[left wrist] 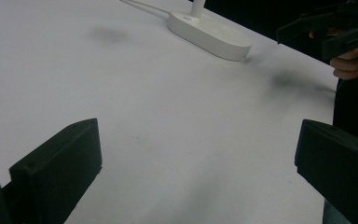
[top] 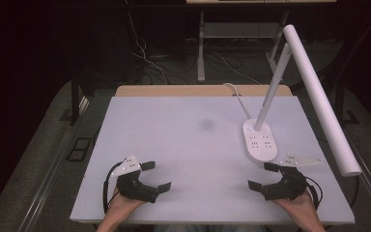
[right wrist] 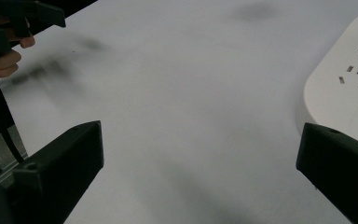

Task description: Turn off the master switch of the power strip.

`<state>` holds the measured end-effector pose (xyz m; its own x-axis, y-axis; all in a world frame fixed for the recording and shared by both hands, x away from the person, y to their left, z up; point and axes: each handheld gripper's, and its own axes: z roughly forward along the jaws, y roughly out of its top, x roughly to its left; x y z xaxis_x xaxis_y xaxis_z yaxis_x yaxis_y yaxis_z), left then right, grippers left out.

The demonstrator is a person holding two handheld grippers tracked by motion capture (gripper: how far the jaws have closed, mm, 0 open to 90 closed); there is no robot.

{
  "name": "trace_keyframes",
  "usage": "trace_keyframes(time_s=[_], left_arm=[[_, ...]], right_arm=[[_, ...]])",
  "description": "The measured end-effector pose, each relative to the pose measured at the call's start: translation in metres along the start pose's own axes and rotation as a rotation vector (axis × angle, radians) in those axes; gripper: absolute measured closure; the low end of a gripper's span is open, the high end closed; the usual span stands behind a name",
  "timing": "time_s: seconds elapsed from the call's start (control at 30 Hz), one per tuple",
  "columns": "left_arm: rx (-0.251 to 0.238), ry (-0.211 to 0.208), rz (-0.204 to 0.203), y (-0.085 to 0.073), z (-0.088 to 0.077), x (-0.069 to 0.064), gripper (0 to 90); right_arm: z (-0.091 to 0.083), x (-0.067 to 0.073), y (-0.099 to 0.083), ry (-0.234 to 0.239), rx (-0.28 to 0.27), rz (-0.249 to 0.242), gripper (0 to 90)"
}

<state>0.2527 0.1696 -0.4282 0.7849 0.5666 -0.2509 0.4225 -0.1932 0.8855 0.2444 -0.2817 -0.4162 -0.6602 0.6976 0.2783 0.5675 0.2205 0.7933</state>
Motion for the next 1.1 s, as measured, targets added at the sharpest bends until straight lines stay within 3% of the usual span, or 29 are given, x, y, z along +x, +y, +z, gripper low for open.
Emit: trace_keyframes(time_s=[0.6,1.1], left_arm=[[0.004,-0.019,-0.009,0.0,0.002,0.001,0.0],[0.008,-0.029,-0.009,0.0,0.0,0.0,0.0]], right_arm=[[-0.006,0.002,0.004,-0.014,-0.005,-0.006,0.0],[-0.003,0.003,0.019,-0.006,0.039,-0.021,0.0]])
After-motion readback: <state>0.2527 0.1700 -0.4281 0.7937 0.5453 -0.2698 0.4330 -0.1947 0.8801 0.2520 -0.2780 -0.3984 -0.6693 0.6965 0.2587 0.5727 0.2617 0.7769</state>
